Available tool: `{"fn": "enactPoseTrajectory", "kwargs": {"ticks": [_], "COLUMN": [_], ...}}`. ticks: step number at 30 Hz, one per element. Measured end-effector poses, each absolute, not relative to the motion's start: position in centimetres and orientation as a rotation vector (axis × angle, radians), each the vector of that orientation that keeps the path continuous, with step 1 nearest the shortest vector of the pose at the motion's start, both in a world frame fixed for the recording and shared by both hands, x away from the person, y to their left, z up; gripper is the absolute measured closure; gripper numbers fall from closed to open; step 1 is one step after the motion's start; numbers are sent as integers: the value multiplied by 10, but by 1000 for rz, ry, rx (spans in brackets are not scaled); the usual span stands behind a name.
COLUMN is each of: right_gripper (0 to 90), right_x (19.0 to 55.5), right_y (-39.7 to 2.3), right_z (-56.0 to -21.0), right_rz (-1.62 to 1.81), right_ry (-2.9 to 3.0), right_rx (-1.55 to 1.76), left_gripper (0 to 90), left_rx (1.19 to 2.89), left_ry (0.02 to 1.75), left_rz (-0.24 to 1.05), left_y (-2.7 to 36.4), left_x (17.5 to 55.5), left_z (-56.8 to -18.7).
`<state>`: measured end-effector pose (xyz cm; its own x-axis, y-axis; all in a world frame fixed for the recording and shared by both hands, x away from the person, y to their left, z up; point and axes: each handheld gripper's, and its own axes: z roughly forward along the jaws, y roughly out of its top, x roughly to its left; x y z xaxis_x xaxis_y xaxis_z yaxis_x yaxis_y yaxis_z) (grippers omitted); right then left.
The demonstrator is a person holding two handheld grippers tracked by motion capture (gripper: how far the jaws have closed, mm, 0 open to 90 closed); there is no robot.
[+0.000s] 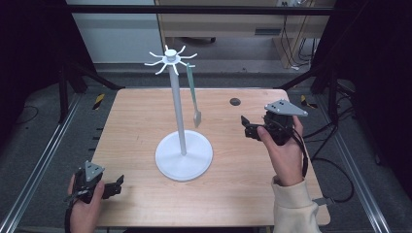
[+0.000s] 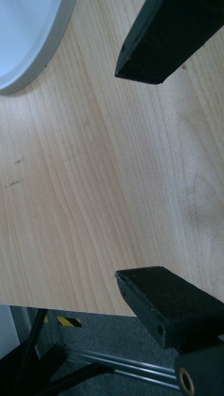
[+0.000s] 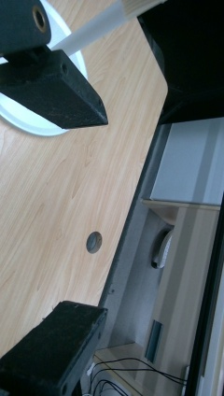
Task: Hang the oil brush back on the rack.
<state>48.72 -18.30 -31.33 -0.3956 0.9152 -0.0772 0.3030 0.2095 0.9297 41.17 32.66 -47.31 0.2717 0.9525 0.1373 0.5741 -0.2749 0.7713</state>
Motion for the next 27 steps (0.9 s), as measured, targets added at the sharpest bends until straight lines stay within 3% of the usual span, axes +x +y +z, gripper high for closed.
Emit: {"fn": "enactPoseTrajectory", "kwargs": {"ticks": [8,27], "right_gripper": [119,104], "right_x": [499,527], "right_y": [-191,-205], "right_z": [-334,-396], "right_rz": [1141,1059], "right_ry": [1850,1944], "right_rx": [1181,1335], "left_gripper": [33,31], "left_rx": [1948,1968], "left_ry": [1365,1347], "left_rz": [831,834], "left_y": [326,324], "left_x": [411,411], "left_z": [-471,-471]}}
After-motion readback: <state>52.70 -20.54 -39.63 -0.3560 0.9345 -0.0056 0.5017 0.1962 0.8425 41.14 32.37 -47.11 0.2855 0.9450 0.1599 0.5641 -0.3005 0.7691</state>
